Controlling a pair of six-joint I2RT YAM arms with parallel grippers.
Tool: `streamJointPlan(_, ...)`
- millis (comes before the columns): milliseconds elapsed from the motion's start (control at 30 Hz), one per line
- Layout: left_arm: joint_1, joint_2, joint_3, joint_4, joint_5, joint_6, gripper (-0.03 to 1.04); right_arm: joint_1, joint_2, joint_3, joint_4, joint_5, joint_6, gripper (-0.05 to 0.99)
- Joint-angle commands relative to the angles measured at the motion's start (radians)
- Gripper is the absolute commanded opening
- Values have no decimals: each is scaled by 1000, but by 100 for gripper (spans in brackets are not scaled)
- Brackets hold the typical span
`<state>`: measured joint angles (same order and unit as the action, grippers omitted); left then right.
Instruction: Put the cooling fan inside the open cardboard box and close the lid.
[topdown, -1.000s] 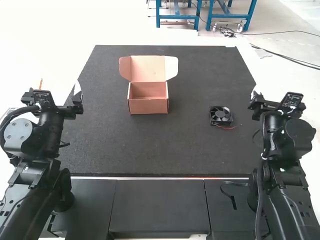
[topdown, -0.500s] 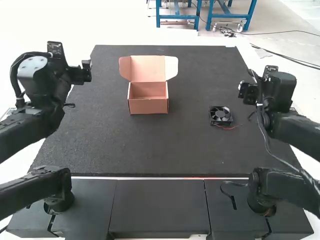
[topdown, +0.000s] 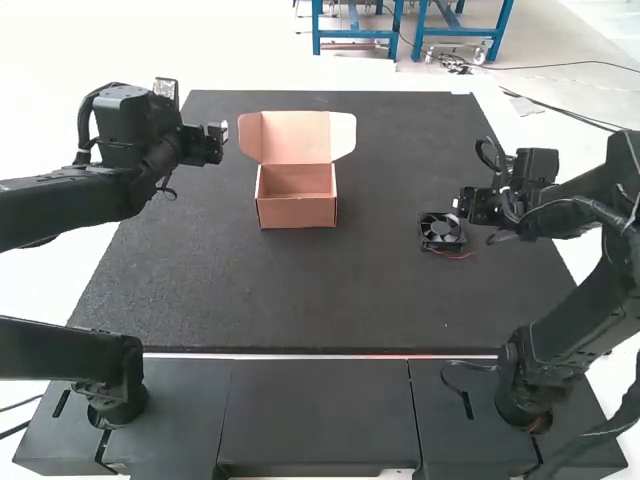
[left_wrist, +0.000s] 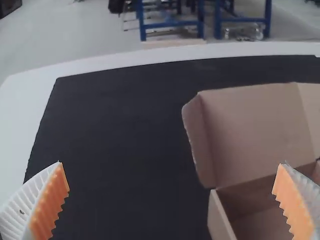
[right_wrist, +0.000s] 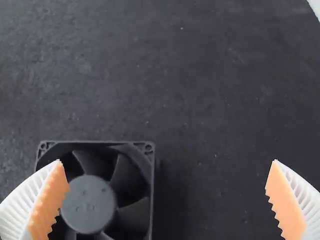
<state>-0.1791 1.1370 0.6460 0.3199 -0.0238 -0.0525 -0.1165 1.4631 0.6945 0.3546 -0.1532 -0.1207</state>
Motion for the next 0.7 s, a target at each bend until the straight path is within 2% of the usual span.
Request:
streamJointPlan(0, -5, 15, 52, 1, 33, -23, 96, -14, 72, 25, 15, 7, -63, 91)
streamJointPlan(233, -17, 61, 93, -45, 44, -24, 96, -31, 184, 48, 52, 17, -97, 91)
streamJointPlan(500, -69, 60, 93, -70, 39, -50, 96, -71, 270, 86, 92, 20, -131, 91)
streamJointPlan(667, -77, 60, 90, -77, 38, -53, 96, -74, 278, 63, 87, 20, -148, 91)
